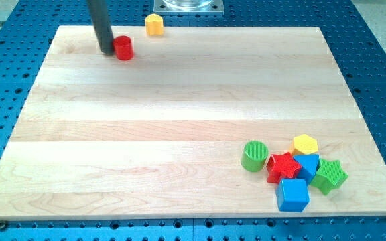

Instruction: Place the red circle to the red star

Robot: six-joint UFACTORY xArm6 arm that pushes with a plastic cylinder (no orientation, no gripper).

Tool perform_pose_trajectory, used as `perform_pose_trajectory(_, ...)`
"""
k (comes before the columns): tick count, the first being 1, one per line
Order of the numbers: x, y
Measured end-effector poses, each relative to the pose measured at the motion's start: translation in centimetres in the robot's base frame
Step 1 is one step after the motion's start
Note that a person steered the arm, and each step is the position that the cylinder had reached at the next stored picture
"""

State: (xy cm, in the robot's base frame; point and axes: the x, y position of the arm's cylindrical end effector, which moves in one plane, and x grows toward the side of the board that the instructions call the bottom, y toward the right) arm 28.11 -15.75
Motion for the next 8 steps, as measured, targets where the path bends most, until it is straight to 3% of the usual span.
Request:
perform_pose_trajectory(1,2.4,1.9)
perform_pose_trajectory(2,-2.6,1.0)
perform_pose_trajectory(3,1.0,6.4)
perform_pose_trajectory(4,12.4,7.2)
perform_pose_trajectory(5,19.5,11.8)
perform_pose_trajectory(6,23.7,17.4)
perform_pose_trajectory(7,23.3,18.2)
perform_pose_trajectory(8,20.3,16.0)
